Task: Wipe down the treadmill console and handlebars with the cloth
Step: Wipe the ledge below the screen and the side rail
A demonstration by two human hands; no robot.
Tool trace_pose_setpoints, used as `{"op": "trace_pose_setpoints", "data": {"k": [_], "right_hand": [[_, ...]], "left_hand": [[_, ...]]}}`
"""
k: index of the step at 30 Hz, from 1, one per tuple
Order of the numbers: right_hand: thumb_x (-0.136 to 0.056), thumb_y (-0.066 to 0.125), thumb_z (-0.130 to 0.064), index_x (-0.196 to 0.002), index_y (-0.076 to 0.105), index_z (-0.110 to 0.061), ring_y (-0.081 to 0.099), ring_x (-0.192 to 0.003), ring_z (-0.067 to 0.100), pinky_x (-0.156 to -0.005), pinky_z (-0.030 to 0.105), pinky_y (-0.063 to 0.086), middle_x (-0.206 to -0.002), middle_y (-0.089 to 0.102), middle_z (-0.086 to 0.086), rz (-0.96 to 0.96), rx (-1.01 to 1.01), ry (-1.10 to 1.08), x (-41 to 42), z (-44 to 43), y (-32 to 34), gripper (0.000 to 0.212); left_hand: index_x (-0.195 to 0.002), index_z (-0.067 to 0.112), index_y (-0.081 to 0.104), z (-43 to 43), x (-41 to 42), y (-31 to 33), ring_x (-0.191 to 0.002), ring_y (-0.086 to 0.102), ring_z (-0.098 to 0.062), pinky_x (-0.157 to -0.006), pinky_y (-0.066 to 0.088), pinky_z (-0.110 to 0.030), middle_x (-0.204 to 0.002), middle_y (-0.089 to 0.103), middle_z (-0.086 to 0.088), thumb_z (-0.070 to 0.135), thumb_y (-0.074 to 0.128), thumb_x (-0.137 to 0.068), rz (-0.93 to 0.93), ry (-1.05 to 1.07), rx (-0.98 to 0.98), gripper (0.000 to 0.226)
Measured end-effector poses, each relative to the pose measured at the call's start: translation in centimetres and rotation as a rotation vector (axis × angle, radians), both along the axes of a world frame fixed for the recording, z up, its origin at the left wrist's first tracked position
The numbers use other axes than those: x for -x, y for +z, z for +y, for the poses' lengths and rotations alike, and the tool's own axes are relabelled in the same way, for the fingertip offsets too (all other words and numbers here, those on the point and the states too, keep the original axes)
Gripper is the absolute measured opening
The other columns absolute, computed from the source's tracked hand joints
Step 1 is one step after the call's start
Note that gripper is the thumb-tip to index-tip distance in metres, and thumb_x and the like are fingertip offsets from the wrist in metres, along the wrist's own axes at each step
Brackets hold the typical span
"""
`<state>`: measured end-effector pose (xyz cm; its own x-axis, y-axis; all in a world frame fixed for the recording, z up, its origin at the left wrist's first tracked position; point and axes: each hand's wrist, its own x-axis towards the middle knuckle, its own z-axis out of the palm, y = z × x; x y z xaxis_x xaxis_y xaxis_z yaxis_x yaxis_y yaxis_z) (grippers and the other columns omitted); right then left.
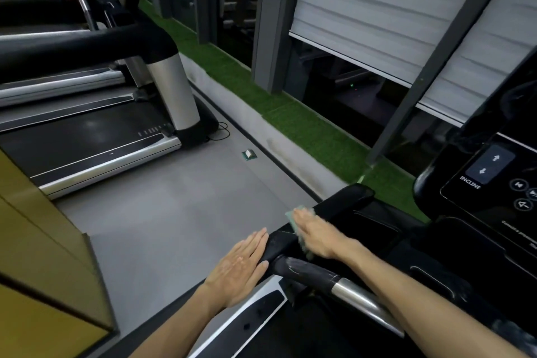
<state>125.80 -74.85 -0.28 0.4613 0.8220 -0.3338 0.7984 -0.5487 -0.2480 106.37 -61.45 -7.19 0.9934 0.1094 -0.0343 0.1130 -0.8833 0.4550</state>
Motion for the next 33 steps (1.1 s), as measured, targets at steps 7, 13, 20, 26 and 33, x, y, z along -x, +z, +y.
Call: {"op": "trace_pose_setpoints", "data": {"k": [7,13,20,26,33], "right_hand": [[-0.099,0.038,-0.007,-0.153,0.017,-0.020,0.014,-0.147,0.013,-0.117,0.022,0.009,-0.161,0.013,-0.003,0.049,-0.064,0.024,0.1,-2.0,0.2,0.060],[-0.081,0.035,0.014,-0.152,0.023,-0.017,0.023,-0.145,0.021,-0.118,0.036,0.023,-0.159,0.020,0.000,0.019,0.013,-0.019,0.7,-6.5,1.9,0.079],[-0.090,0.032,0.006,-0.150,0.026,-0.016,0.032,-0.141,0.020,-0.114,0.031,0.028,-0.158,0.024,0.000,0.011,0.163,-0.162,1.4,-11.5,5.8,0.064],[-0.104,0.034,-0.024,-0.153,0.009,-0.016,0.020,-0.144,0.017,-0.117,0.026,0.015,-0.159,0.013,0.000,0.033,0.202,-0.137,1.4,-11.7,5.5,0.055],[-0.104,0.034,-0.025,-0.153,0.009,-0.009,0.018,-0.144,0.019,-0.119,0.032,0.013,-0.160,0.015,0.006,0.040,0.153,-0.119,-0.1,-6.4,2.8,0.058]], "left_hand": [[-0.154,0.023,-0.011,0.8,-2.2,-0.6,-0.149,-0.013,-0.002,-0.121,-0.007,-0.022,-0.161,-0.015,0.011,0.068,-0.017,-0.085,0.019,-0.068,0.035,0.083],[-0.156,0.024,-0.008,0.7,-4.7,-0.3,-0.149,-0.013,0.000,-0.123,-0.002,-0.026,-0.162,-0.016,0.013,0.071,-0.017,-0.085,0.004,-0.138,0.077,0.085],[-0.158,0.018,-0.002,-2.1,-13.8,2.0,-0.151,-0.008,-0.008,-0.123,-0.004,-0.026,-0.164,-0.010,0.006,0.048,0.012,-0.103,-0.036,-0.191,0.104,0.064],[-0.158,0.014,-0.001,-2.6,-18.8,1.5,-0.152,-0.007,-0.011,-0.119,-0.007,-0.023,-0.165,-0.008,0.001,0.038,0.018,-0.107,-0.039,-0.236,0.057,0.059],[-0.158,0.017,0.002,-2.6,-19.3,0.1,-0.152,-0.003,-0.011,-0.121,-0.004,-0.022,-0.166,-0.003,0.005,0.034,0.017,-0.108,-0.016,-0.251,0.087,0.055]]}}
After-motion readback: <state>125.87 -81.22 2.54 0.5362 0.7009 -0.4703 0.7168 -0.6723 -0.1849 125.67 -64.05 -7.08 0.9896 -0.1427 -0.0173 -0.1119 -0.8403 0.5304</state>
